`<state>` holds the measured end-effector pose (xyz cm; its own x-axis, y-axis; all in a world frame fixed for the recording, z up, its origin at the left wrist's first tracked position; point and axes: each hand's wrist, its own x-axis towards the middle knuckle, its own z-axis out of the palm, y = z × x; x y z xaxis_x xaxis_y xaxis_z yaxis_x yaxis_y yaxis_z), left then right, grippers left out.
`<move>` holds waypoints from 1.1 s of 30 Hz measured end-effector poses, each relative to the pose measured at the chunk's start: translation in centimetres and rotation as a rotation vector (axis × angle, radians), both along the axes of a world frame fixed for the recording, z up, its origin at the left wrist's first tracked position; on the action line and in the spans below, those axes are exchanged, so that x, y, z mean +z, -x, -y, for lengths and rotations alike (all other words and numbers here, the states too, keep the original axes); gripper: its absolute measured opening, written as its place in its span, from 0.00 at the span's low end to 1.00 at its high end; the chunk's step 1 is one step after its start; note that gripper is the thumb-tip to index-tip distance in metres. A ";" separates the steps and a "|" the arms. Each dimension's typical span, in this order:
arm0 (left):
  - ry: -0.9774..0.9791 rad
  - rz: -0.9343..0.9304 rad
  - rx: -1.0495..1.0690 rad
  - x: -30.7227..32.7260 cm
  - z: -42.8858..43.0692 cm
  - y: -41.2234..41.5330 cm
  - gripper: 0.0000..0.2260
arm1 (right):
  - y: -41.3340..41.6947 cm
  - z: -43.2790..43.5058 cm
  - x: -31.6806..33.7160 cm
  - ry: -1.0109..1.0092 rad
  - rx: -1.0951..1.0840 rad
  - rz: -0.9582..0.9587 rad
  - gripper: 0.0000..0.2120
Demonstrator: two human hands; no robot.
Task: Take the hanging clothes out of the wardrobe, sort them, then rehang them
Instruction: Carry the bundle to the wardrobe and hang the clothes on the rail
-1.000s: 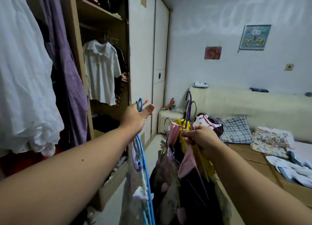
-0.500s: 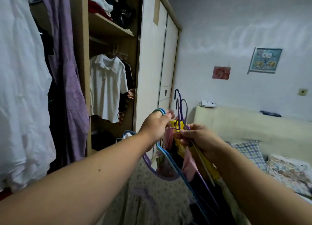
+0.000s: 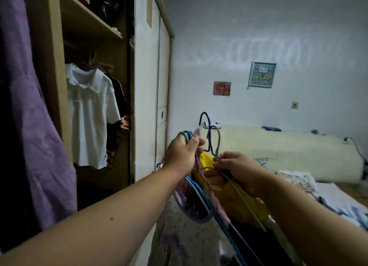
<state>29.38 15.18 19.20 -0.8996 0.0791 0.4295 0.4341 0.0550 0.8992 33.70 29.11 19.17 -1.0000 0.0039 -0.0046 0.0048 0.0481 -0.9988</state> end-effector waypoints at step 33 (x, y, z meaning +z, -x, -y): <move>-0.066 -0.003 0.101 2.2 5.7 24.3 0.09 | 27.1 7.3 0.6 -0.244 0.088 -0.147 0.04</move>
<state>5.13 9.45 21.38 -0.9004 -0.0403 0.4332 0.4317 0.0395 0.9011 6.58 21.86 19.79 -0.9864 -0.0999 0.1309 -0.1542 0.2811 -0.9472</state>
